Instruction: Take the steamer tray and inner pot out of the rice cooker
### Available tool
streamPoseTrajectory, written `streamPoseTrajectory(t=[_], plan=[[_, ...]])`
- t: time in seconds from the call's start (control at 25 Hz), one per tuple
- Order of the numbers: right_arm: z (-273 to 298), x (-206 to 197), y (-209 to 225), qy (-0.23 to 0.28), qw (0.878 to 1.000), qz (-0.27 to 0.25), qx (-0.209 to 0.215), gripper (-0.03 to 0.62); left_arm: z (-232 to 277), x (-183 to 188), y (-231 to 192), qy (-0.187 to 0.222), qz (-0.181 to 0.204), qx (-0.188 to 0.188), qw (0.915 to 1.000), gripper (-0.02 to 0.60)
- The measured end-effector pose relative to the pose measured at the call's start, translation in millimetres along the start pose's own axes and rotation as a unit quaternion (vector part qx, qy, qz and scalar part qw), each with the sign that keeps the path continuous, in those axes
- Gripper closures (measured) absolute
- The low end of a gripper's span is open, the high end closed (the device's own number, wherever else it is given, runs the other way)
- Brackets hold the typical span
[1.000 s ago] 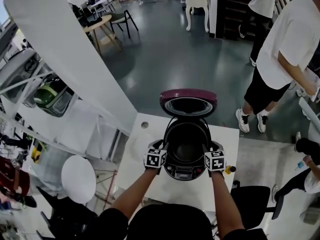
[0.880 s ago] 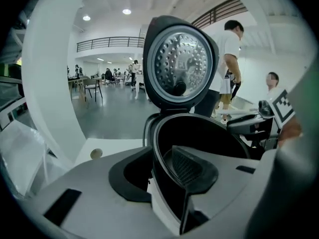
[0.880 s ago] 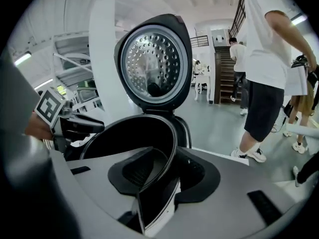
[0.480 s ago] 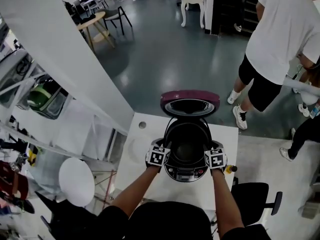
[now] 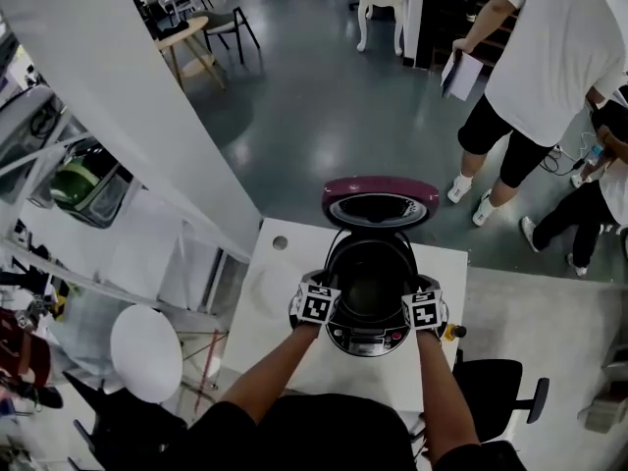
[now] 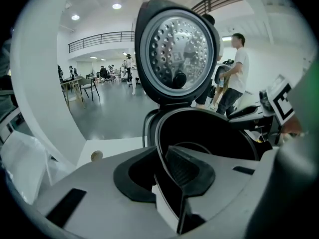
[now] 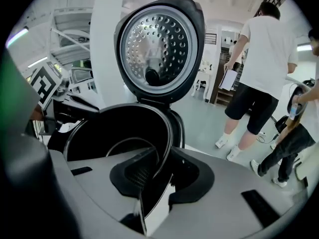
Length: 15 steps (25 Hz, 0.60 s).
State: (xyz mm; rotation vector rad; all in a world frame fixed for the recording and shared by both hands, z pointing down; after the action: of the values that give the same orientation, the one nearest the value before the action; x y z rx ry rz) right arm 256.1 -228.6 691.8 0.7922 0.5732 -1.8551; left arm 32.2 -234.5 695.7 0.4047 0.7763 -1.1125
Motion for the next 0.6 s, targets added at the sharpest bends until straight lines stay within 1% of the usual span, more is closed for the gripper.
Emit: streamPoseTrajectory(t=[0.12,0.32,0.6], plan=[[-5,3,-1,0.012,1.000,0.021,0.001,0.525,-4,0,0,0.009,-0.019,0.000,0.9998,0.524],[-12,6,1,0.024,0.999,0.037,-0.005,0.536,-8,5,-2,0.012,-0.028,-0.007,0.9995,0.534],[-20,7,2,0.031,0.996,0.079,-0.002,0.549,-22,14,-2,0.045,-0.053,0.016,0.9975,0.546]])
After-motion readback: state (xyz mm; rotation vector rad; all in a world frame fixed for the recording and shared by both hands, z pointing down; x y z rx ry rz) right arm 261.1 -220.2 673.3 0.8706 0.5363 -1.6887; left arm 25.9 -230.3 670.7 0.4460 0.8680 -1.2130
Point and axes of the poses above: the fingertips, and each gripper's own axes: z forward along the fingers, y to its right, x out of its top, the point moved 1 cm from there along -z, backward along the fingers, and after that the axes turned 4 degrees about y, right-handed, at the moved point
